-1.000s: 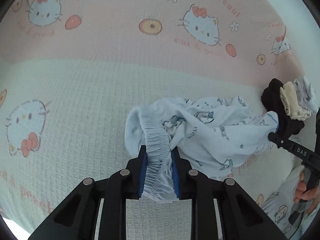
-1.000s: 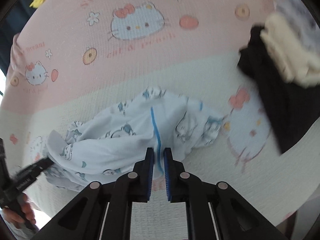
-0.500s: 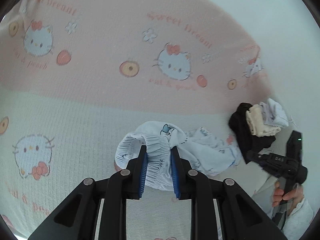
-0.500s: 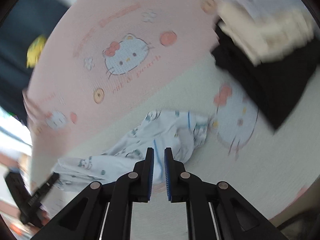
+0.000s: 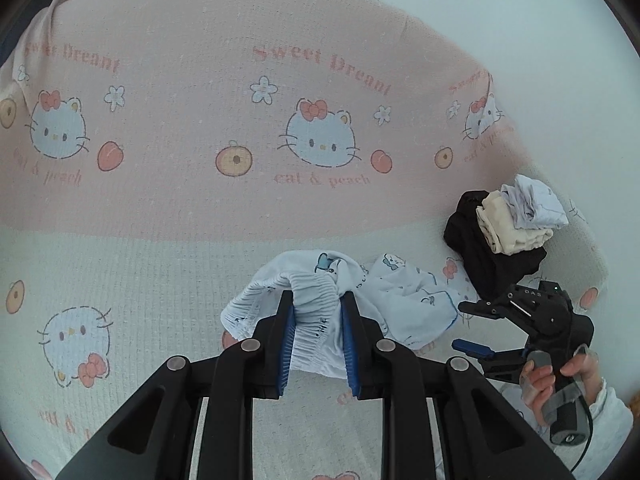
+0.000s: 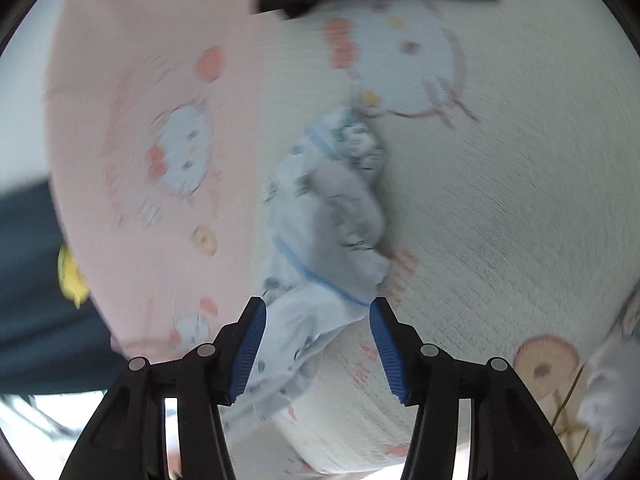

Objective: Fold clothes
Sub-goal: 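Grasp the elastic cuffs with the left gripper while the right gripper pinches the pants, then lift the pants by the waistband with the left gripper while the right gripper holds the leg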

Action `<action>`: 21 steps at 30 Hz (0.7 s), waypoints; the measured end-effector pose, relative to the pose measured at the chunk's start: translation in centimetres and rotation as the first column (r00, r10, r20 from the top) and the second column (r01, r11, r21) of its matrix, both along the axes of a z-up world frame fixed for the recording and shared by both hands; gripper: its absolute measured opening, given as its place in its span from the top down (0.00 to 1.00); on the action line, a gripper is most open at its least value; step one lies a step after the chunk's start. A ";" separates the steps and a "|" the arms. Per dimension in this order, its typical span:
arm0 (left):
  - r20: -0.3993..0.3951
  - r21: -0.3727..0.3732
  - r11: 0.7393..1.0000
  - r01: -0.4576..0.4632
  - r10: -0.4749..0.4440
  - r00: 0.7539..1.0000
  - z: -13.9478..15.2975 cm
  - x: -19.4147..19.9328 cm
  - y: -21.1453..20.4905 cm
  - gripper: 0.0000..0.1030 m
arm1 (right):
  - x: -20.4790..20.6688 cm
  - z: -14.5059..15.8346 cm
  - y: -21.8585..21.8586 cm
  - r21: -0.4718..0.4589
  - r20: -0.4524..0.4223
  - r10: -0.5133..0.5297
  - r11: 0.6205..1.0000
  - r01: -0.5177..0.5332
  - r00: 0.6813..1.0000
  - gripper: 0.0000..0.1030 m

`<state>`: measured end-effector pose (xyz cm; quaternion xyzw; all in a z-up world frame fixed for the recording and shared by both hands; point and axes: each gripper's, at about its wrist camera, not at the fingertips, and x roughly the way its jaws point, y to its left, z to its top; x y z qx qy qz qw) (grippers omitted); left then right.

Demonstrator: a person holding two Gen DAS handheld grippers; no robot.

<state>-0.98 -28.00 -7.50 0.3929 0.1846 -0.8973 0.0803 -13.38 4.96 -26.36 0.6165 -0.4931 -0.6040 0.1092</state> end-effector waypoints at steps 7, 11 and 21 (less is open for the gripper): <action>0.037 0.010 1.000 -0.004 0.004 0.999 -1.3 -0.2 -0.9 0.82 | -0.7 -1.7 -1.4 -0.011 0.126 -0.088 0.996 0.090 0.988 0.48; 0.049 0.019 1.000 -0.005 0.004 0.999 -1.7 -0.3 -1.5 0.82 | -1.4 -2.6 -2.3 0.045 0.146 -0.094 0.995 0.088 0.985 0.49; 0.023 0.006 1.000 0.023 -0.023 0.999 -0.4 -1.6 -2.6 0.82 | -4.3 2.1 -5.1 0.146 -0.030 0.062 0.988 -0.057 0.998 0.91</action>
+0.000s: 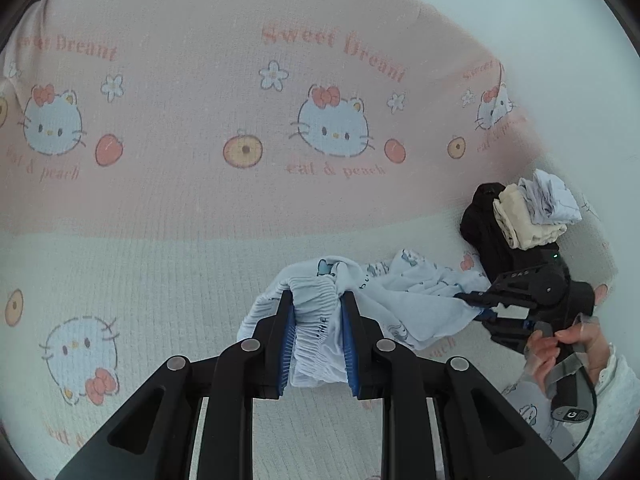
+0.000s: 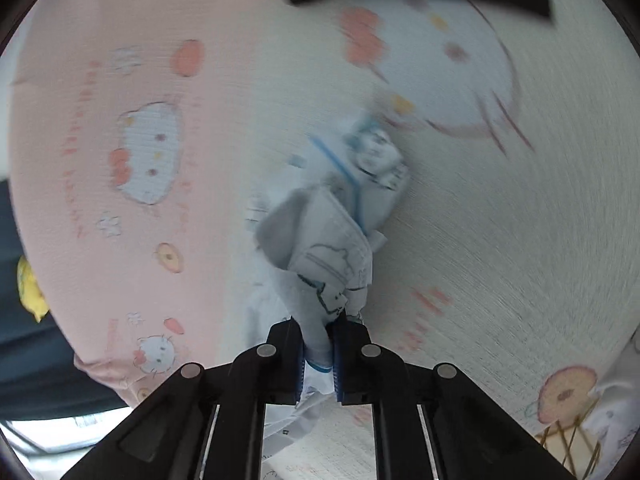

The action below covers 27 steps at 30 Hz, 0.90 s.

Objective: Fold clothes
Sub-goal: 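Lift the pants by the waistband with the left gripper while the right gripper holds the leg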

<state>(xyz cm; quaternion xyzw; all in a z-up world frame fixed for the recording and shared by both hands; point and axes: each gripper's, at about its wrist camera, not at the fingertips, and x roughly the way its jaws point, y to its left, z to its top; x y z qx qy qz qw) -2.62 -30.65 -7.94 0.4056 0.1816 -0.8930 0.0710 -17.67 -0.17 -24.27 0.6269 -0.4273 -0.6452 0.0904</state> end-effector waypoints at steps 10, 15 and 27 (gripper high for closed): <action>-0.137 -0.048 0.998 0.029 -0.035 0.990 5.6 -4.5 -2.5 0.82 | -6.2 7.9 -0.3 0.012 -0.194 0.055 0.999 -0.053 0.979 0.93; -0.222 -0.109 0.993 0.035 -0.059 0.973 9.5 -6.8 -3.4 0.82 | -8.6 12.5 -0.7 0.002 -0.302 0.074 0.997 -0.077 0.950 0.93; -0.327 -0.097 0.993 0.067 -0.095 0.940 14.9 -5.2 -1.5 0.82 | -8.5 19.1 0.1 -0.011 -0.430 0.121 0.990 -0.139 0.895 0.93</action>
